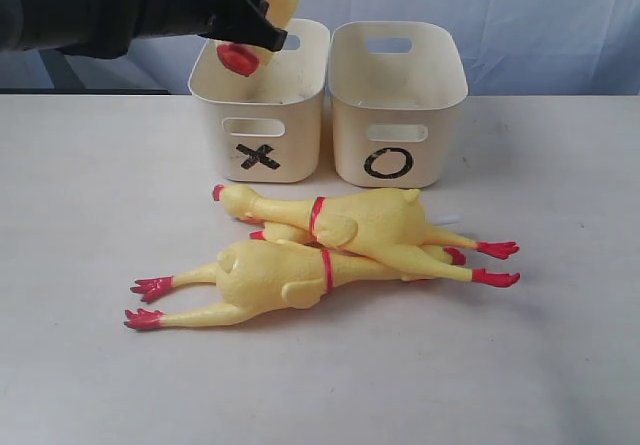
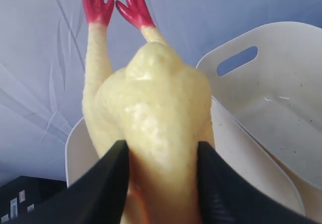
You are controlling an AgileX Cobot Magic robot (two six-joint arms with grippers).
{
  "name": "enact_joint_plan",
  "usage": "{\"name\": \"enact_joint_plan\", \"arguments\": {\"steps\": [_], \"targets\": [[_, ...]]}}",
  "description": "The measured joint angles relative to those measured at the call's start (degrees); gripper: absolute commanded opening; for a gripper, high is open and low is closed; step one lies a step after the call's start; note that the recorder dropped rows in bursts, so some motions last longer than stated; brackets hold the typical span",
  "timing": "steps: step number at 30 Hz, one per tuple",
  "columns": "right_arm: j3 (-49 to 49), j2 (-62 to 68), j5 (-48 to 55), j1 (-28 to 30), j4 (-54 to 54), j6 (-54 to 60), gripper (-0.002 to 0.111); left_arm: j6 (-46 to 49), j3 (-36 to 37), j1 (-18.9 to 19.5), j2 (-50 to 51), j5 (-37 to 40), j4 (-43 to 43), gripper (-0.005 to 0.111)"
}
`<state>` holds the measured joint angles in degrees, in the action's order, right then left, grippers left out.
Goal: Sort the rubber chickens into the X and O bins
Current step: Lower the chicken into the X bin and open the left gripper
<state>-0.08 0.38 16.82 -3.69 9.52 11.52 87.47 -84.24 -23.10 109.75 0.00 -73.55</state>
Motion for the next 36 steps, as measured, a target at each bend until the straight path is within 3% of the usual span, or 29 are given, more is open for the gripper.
{"name": "enact_joint_plan", "arguments": {"steps": [20,25,34,36], "targets": [[0.0,0.0,0.0,0.0,0.11,0.0,-0.001,0.0,-2.56,1.03,8.88,-3.29,2.83,0.0],[0.0,0.0,0.0,0.0,0.11,0.0,-0.001,0.0,-2.56,1.03,8.88,-4.27,-3.0,0.0],[0.0,0.0,0.0,0.0,0.11,0.0,-0.001,0.0,-2.56,1.03,8.88,-4.17,-5.29,0.0],[0.0,0.0,0.0,0.0,0.11,0.0,-0.001,0.0,-2.56,1.03,8.88,-7.64,-7.44,0.0]]}}
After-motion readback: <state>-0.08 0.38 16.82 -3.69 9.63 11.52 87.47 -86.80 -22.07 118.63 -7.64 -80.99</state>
